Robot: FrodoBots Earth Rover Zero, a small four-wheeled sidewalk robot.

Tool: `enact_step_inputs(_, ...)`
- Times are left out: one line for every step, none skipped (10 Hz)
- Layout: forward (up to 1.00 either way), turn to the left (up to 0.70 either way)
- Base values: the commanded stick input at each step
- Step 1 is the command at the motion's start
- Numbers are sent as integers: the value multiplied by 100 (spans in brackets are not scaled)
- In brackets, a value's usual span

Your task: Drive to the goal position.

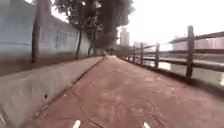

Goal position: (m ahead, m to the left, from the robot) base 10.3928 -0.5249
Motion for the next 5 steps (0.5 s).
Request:
enact_step_inputs(70,0)
enact_step_inputs(70,0)
enact_step_inputs(70,0)
enact_step_inputs(70,0)
enact_step_inputs(70,0)
